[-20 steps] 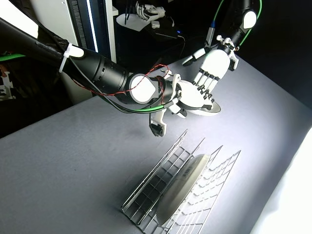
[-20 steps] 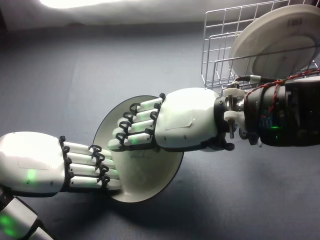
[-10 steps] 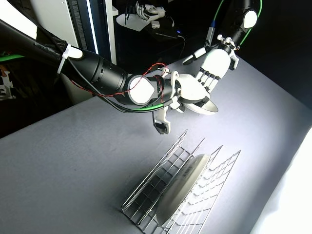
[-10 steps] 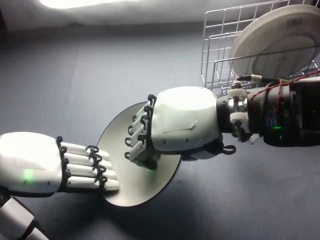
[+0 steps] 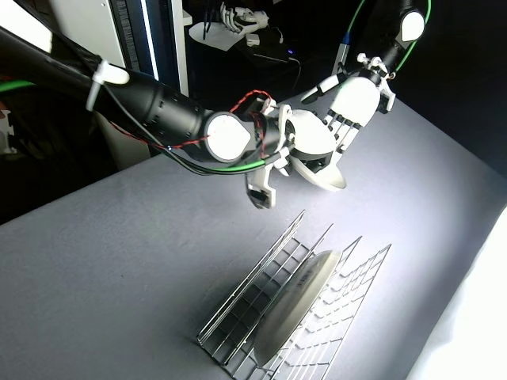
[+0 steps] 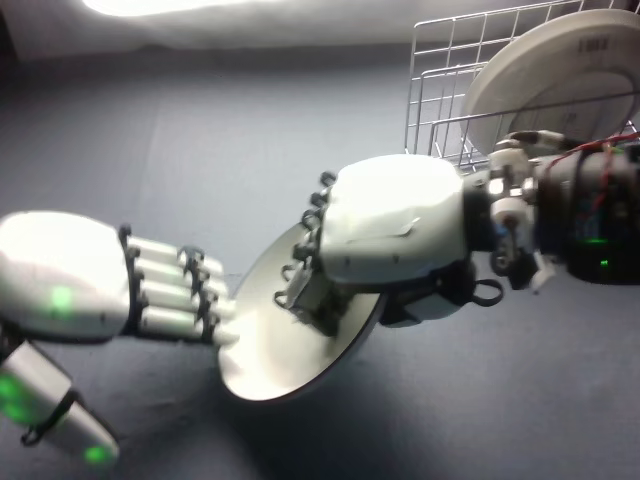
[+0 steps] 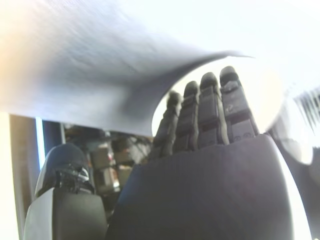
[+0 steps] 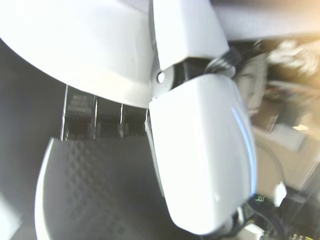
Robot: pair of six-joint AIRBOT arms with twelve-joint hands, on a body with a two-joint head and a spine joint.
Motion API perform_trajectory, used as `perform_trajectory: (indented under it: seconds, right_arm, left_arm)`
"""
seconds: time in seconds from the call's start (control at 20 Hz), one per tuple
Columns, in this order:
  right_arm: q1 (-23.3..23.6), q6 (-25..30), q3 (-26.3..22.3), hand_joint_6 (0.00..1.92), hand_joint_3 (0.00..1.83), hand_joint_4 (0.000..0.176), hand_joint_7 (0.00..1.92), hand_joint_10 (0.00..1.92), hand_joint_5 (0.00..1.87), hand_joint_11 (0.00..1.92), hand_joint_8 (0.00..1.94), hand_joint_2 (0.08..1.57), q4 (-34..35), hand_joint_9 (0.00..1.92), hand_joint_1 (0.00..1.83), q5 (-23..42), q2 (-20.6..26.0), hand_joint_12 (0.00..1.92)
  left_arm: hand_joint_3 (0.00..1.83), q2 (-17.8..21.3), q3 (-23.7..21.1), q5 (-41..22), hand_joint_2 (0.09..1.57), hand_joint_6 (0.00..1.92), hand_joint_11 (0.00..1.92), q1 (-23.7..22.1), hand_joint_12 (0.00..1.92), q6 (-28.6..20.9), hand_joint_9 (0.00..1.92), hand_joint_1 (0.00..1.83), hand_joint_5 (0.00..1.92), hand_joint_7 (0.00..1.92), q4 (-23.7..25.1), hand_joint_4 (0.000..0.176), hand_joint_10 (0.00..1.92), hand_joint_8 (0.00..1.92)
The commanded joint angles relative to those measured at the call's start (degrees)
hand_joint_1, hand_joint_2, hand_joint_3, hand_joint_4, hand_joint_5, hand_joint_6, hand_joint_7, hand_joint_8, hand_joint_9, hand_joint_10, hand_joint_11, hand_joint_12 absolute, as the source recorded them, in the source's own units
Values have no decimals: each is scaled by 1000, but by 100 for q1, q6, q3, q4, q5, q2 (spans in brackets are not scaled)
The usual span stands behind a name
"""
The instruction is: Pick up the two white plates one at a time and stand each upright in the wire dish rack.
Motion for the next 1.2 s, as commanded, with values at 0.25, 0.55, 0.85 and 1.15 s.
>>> perform_trajectory:
  seconds: [0.25, 0.55, 0.85, 1.15]
  right_arm:
    - [355, 8, -766, 965, 2, 0, 1021, 1017, 886, 917, 835, 1092, 940, 946, 1489, 404, 706, 1471]
    - [658, 31, -1258, 940, 0, 0, 998, 1027, 909, 895, 868, 1096, 1734, 942, 1490, 323, 1333, 1495]
    - [848, 59, -1405, 933, 0, 0, 1000, 1064, 930, 892, 824, 1097, 2430, 918, 1489, 273, 1581, 1501]
    - [1061, 145, -1587, 951, 1, 0, 1001, 1064, 920, 896, 831, 1098, 3804, 913, 1488, 247, 1799, 1497]
  left_arm:
    - [0, 91, 223, -341, 1036, 0, 0, -588, 0, -250, 0, 0, 0, 0, -293, 0, 0, 0]
    - [0, 87, 466, -378, 1033, 0, 0, -709, 0, -362, 0, 0, 0, 0, -293, 0, 0, 0]
    - [0, 62, 568, -385, 1038, 0, 0, -696, 0, -379, 0, 0, 0, 0, -292, 0, 0, 0]
    - [3, -25, 816, -367, 1045, 0, 0, -559, 0, -380, 0, 0, 0, 0, -288, 0, 0, 0]
